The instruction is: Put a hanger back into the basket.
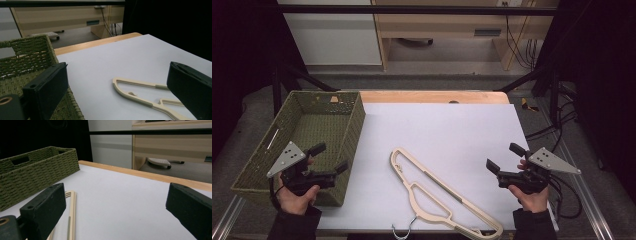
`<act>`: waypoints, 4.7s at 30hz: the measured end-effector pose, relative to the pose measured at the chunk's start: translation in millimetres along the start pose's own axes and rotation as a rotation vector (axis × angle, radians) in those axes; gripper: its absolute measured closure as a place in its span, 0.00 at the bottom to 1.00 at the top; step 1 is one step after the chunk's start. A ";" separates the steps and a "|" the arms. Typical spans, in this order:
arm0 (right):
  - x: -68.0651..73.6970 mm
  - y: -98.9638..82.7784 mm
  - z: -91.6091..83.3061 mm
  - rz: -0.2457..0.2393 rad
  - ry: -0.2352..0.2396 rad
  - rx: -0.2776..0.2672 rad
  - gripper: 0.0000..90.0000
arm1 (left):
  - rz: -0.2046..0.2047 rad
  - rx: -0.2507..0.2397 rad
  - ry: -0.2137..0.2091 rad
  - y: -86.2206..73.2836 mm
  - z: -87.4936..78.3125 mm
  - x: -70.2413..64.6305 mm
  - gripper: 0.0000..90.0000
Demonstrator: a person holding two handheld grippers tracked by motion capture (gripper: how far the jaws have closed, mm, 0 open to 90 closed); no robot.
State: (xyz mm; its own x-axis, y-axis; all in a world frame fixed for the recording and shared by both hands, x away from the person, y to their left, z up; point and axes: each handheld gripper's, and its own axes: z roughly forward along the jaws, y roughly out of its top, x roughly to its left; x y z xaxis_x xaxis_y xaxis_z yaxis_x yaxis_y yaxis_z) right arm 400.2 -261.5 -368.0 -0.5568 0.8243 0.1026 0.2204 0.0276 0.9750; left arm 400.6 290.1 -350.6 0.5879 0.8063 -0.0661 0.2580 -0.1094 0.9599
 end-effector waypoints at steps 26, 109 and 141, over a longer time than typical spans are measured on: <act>40.6 0.4 23.4 -0.114 0.086 0.156 0.06 | 0.039 0.047 -0.008 -5.9 9.2 -7.2 0.04; 144.8 -74.2 92.6 -0.248 0.478 0.711 0.80 | 0.195 0.213 -0.189 -25.0 54.1 -62.0 0.06; 131.1 -58.4 87.0 -0.208 0.526 0.698 0.81 | 0.950 0.427 -0.331 -60.9 130.9 -131.3 0.38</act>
State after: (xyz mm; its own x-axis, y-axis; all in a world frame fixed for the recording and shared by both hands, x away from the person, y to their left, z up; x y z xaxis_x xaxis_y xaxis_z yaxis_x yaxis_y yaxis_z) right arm 383.9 -105.9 -428.6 -0.8968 0.4034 0.1818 0.4154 0.6262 0.6598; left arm 408.0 114.8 -436.0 0.8483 0.0972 0.5205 -0.2028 -0.8484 0.4890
